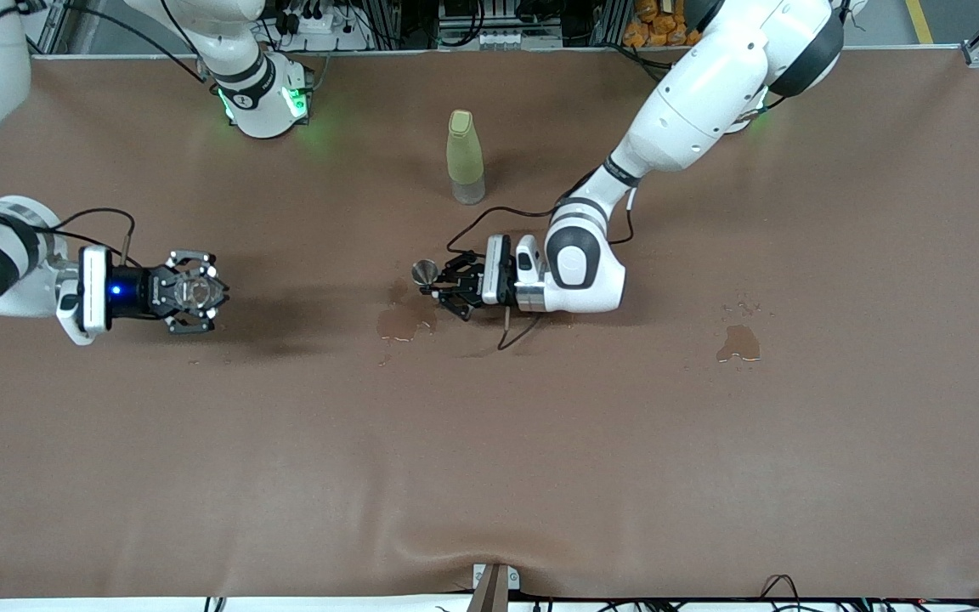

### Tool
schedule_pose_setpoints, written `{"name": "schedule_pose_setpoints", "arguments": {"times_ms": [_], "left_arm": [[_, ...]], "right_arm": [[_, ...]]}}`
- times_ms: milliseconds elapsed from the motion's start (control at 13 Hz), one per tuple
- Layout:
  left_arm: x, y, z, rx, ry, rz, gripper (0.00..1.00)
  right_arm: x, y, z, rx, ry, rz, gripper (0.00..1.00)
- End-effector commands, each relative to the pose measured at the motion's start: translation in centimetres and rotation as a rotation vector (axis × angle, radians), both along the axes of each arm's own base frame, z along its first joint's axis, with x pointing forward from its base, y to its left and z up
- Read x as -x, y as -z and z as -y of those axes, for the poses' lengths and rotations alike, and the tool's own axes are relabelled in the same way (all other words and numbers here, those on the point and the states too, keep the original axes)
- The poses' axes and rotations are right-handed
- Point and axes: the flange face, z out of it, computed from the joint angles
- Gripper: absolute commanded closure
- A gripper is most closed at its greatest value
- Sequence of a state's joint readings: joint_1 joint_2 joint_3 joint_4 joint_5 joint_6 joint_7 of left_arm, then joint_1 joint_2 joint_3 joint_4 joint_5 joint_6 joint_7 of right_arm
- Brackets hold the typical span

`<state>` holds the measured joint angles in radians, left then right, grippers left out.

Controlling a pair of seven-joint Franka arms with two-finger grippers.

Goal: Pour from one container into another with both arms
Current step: 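Carry the jigger and the beaker toward each other at table center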

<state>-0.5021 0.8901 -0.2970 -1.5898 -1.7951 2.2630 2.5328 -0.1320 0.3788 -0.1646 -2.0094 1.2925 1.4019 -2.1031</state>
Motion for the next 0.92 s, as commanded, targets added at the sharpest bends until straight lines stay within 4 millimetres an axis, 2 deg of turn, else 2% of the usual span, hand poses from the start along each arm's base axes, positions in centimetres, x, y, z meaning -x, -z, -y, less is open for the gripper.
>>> {"name": "schedule_pose_setpoints", "arguments": {"times_ms": [0, 231, 308, 462, 692, 846], "left_arm": [[0.5, -0.7, 2.3, 0.019, -0.025, 0.004, 1.0], [0.6, -2.5, 4.5, 0.013, -0.05, -0.02, 1.0], [0.7, -2.7, 4.9, 0.004, -0.059, -0.032, 1.0], [1.4, -3.0, 6.1, -0.008, -0.062, -0.043, 1.0], [2.1, -4.0, 7.8, 0.001, -0.066, -0.032, 1.0], [3.0, -4.5, 9.1, 0.015, -0.078, -0.045, 1.0]], "right_arm": [[1.9, -4.8, -1.3, -0.02, -0.052, 0.027, 1.0], [1.9, -6.8, -2.3, -0.029, -0.085, 0.111, 1.0], [1.9, -7.8, -2.9, -0.043, -0.102, 0.161, 1.0], [1.9, -8.4, -3.9, -0.054, -0.117, 0.172, 1.0], [1.9, -8.2, -6.5, -0.087, -0.132, 0.175, 1.0], [2.6, -6.9, -9.3, -0.134, -0.116, 0.182, 1.0]]}}
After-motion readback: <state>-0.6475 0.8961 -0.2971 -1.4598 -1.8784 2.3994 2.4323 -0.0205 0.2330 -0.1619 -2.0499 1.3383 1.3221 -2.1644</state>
